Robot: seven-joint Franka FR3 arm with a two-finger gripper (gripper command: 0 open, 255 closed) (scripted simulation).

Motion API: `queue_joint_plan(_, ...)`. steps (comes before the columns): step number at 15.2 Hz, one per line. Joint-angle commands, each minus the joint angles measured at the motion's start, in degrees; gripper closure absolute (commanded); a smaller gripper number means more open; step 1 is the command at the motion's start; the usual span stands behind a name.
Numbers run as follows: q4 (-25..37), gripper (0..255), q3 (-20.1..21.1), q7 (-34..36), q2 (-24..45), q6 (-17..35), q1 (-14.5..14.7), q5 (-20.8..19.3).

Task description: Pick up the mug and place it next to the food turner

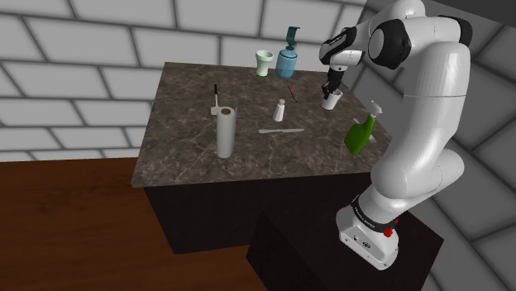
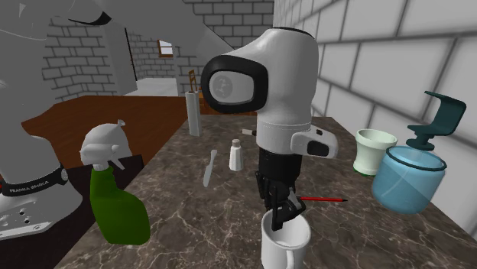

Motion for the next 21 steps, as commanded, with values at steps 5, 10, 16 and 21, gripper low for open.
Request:
queue_joint_plan(5, 0.00, 255, 0.00, 0.00, 0.00, 0.00, 0.00, 0.00)
queue_joint_plan(10, 0.54, 255, -0.32, 0.18, -1.25, -1.73, 0.22, -0.48)
queue_joint_plan(16, 2.00, 255, -0.88, 0.51, -3.51, -5.35, 0.59, -1.39)
queue_joint_plan(21, 3.60, 255, -1.26, 0.74, -5.15, -8.49, 0.81, -2.06)
